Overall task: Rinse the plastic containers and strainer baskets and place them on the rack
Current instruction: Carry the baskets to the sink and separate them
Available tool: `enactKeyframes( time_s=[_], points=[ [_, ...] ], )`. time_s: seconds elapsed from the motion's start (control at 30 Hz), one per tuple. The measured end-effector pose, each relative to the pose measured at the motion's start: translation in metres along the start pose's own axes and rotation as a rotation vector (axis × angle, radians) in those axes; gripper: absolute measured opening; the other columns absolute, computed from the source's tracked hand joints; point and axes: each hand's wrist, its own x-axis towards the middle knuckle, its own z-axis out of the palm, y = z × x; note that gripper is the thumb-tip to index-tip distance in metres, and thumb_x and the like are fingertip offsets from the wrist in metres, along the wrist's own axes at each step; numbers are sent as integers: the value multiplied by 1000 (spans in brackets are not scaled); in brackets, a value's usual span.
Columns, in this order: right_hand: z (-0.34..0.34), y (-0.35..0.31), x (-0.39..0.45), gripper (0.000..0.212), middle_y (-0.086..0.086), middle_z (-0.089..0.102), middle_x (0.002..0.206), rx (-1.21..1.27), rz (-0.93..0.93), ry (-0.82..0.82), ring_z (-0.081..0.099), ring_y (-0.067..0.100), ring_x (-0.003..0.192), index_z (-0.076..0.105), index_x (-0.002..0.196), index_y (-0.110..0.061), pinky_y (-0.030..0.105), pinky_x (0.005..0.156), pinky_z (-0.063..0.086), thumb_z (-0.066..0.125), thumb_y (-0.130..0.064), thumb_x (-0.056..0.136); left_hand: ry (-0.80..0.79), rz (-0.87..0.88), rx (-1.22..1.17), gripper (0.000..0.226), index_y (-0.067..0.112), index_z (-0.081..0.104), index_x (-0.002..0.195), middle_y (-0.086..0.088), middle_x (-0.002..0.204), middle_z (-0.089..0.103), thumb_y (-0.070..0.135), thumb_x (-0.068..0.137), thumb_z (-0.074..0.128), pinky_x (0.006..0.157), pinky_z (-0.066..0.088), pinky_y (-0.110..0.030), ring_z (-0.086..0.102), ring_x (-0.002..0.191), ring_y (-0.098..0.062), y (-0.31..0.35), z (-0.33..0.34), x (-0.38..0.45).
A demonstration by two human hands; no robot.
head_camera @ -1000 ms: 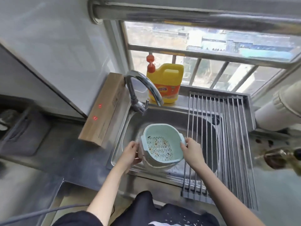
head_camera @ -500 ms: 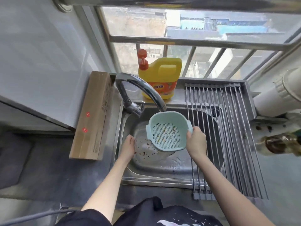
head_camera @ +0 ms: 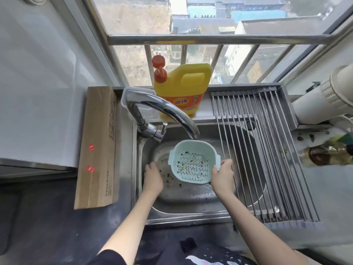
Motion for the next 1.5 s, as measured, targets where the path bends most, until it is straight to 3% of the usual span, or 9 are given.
enactKeyframes(
  time_s=[0.27, 0.43, 0.53, 0.67, 0.73, 0.83, 1.03, 1.23, 1.5],
  points=[
    [19, 18, 2, 17, 24, 57, 110, 11, 179, -133, 64, 39, 89, 32, 105, -4, 50, 72, 57, 46, -7, 95, -291, -22, -524, 46, 12, 51, 134, -1, 131, 53, 34, 104, 25, 99, 29, -24, 45, 125, -15, 27, -21, 12],
    [26, 34, 2, 21, 26, 58, 113, -82, 186, -199, 62, 41, 97, 33, 107, 3, 39, 72, 51, 45, -10, 96, -391, 16, -578, 42, 9, 62, 117, -9, 119, 62, 33, 103, 30, 97, 40, -30, 56, 112, -21, 28, -23, 22],
    [28, 44, 1, 31, 28, 59, 114, -198, 149, -298, 60, 41, 101, 35, 116, 8, 35, 70, 46, 42, -15, 97, -436, -8, -638, 34, 15, 63, 109, -5, 100, 66, 33, 102, 35, 76, 47, -24, 60, 85, -14, 31, -23, 20],
    [27, 53, 4, 39, 28, 60, 113, -244, 123, -366, 59, 39, 99, 38, 120, 10, 35, 73, 44, 43, -21, 96, -450, -59, -646, 40, 10, 61, 120, -25, 103, 67, 33, 103, 33, 90, 47, -37, 63, 105, -29, 32, -24, 19],
    [27, 53, 6, 36, 24, 60, 111, -182, 146, -368, 56, 32, 88, 42, 118, 8, 29, 64, 39, 44, -20, 95, -465, -72, -638, 40, 14, 62, 117, -14, 97, 70, 36, 102, 32, 77, 49, -31, 66, 91, -21, 29, -24, 19],
    [27, 52, 7, 32, 16, 58, 102, -74, 173, -359, 52, 23, 77, 43, 118, 5, 24, 48, 32, 45, -16, 94, -521, -114, -665, 37, 19, 63, 100, 4, 58, 54, 38, 102, 31, 49, 31, -20, 41, 47, -6, 24, -25, 17],
    [31, 67, 9, 32, 10, 58, 90, 1, 136, -384, 52, 21, 73, 53, 114, 4, 21, 47, 35, 47, -15, 90, -693, -11, -641, 29, 13, 57, 100, 0, 65, 47, 38, 100, 42, 50, 24, -21, 32, 50, -8, 18, -35, 23],
    [28, 55, -6, 13, -3, 48, 67, 308, 137, -404, 42, 6, 53, 51, 97, -10, 10, 35, 31, 40, -3, 93, -560, 86, -344, 27, 11, 48, 77, -1, 61, 47, 27, 99, 45, 43, 34, -16, 40, 42, -4, 16, -44, 37],
    [58, 43, -20, 19, 2, 35, 47, 1000, 588, -120, 26, 4, 28, 44, 91, -7, 11, 33, 21, 29, 3, 94, -334, 182, -343, 25, 16, 54, 80, -2, 67, 52, 18, 100, 41, 45, 39, -16, 45, 54, -13, 42, -36, 47]
  ],
)
